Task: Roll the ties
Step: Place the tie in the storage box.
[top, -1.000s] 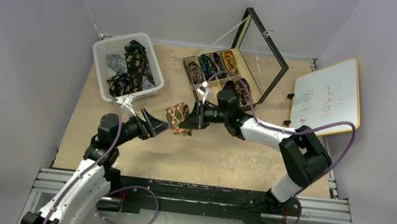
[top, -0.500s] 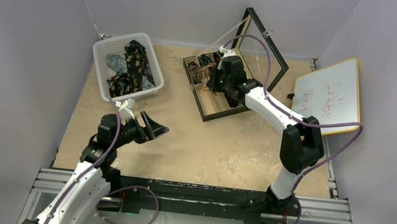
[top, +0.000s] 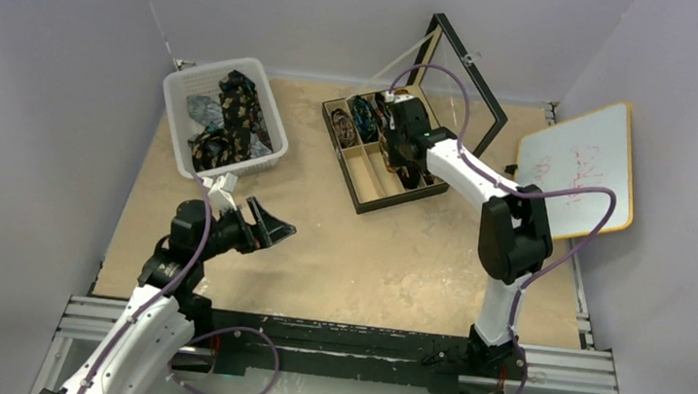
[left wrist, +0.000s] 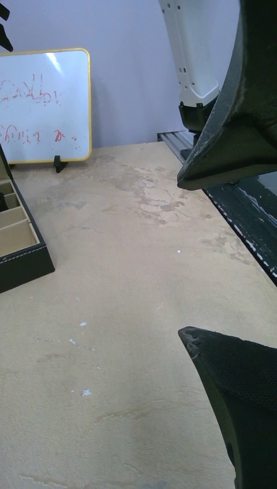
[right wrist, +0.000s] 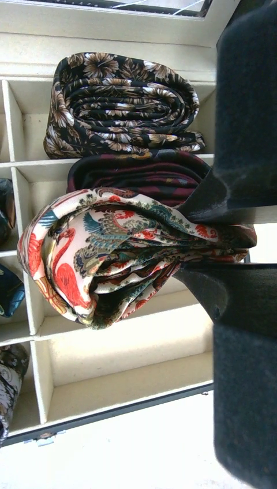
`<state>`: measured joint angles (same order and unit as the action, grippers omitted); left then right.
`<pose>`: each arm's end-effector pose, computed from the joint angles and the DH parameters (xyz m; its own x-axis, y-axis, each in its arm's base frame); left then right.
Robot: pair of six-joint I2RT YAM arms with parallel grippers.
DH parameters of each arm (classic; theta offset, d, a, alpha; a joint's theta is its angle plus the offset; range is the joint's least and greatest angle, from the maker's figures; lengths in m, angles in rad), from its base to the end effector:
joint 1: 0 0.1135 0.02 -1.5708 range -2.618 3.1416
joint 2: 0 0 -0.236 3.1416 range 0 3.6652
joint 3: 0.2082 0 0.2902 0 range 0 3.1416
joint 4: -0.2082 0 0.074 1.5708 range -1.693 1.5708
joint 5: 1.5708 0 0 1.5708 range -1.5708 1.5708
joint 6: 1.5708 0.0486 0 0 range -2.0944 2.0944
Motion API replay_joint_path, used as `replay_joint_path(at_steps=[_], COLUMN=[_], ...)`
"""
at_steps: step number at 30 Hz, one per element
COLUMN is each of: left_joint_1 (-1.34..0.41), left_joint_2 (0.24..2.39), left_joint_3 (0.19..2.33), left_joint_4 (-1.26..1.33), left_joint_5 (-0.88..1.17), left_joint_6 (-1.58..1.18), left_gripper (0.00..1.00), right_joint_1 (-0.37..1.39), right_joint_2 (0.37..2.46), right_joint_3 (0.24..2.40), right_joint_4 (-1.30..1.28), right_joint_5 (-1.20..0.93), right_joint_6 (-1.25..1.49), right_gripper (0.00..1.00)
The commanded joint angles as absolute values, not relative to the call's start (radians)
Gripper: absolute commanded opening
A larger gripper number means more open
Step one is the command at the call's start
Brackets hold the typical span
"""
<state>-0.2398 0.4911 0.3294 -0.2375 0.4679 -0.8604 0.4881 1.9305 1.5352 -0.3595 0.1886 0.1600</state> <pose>0.1987 -0.0712 0.1927 -0.7129 -0.5222 -0.4680 0.1153 0.5710 -0.8128 0.4255 0.2156 0.1970 -0.6516 -0.1688 -0.7396 -0.2392 0.9709 -0.0108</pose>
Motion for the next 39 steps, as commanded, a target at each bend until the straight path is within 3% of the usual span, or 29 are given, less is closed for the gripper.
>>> replay_joint_path(at_steps=[1, 12, 20, 39], left_joint_1=[-0.242, -0.242, -0.242, -0.242], left_joint_2=[0.500, 0.530, 0.548, 0.563], left_joint_3=[0.367, 0.377, 0.381, 0.391], left_joint_4=[-0.243, -0.205, -0.202, -0.215], left_joint_5=[0.473, 0.510, 0.531, 0.545], left_joint_6=[-0.822, -0.825, -0.815, -0.802], left_gripper=[0.87, 0.86, 0.86, 0.86], right_joint_1=[0.492, 0.491, 0.492, 0.483], right_joint_2=[1.929, 1.850, 1.919, 1.954], right_joint_3=[1.576, 1.592, 1.600, 1.635], right_joint_4=[-0.408, -0.456, -0.511, -0.513], right_joint_5=[0.183, 0.022, -0.018, 0.066], right_joint_6=[0.111, 0.152, 0.134, 0.120], right_gripper=[0.00, 0.00, 0.00, 0.00])
